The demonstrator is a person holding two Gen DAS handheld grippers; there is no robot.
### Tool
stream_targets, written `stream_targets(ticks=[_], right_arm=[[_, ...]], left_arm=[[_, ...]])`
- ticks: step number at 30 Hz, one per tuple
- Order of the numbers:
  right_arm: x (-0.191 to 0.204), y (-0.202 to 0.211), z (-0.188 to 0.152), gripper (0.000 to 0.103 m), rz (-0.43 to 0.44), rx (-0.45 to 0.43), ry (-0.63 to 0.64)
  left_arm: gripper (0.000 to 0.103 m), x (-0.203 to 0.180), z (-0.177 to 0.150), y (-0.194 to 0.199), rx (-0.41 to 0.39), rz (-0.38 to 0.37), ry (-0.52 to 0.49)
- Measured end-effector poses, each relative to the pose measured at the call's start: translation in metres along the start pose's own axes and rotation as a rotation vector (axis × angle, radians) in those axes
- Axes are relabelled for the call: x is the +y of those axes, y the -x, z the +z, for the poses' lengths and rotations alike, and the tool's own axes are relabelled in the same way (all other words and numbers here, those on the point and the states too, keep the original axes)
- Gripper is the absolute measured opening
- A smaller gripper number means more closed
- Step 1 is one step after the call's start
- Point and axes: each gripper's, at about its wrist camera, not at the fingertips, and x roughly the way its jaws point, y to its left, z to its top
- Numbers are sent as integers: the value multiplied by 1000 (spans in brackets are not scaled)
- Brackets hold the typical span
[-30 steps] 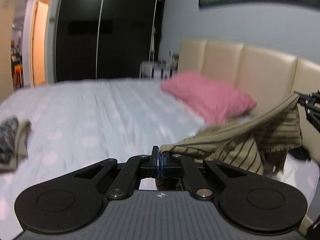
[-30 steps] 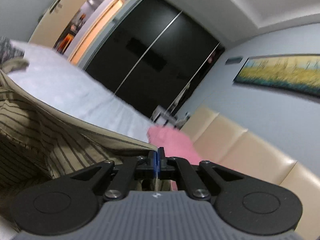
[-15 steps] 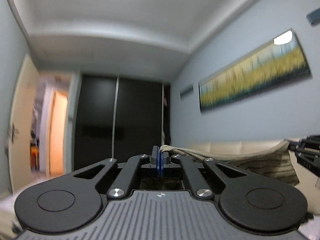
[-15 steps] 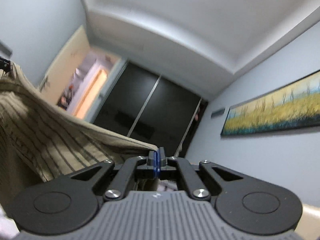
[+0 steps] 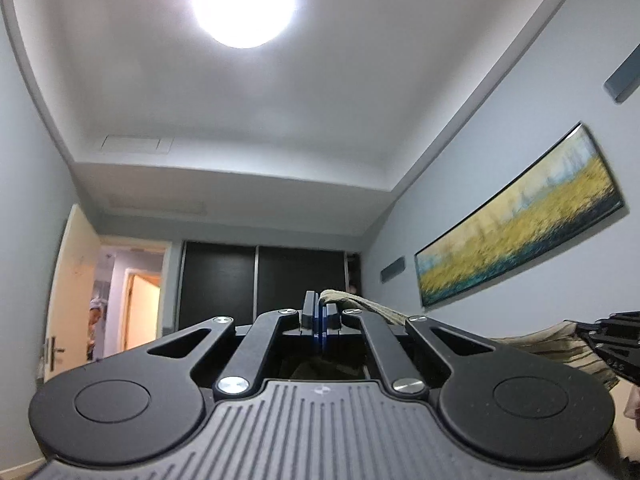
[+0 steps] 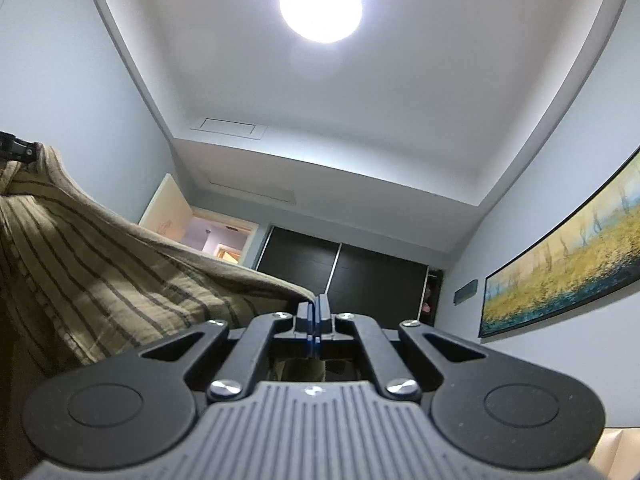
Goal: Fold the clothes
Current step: 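Lift the striped shirt high with both tools, shaking it out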
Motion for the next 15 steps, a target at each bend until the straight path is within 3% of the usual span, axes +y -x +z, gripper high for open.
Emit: stream_targets(ticks=[8,15], right_arm=[[27,-51,-47,2,51,126,16],[47,-67,-71,2,63,141,59]], left_arm=[[0,42,-66,-42,200,109,24],[0,46,-70,-39,187,121,-6]])
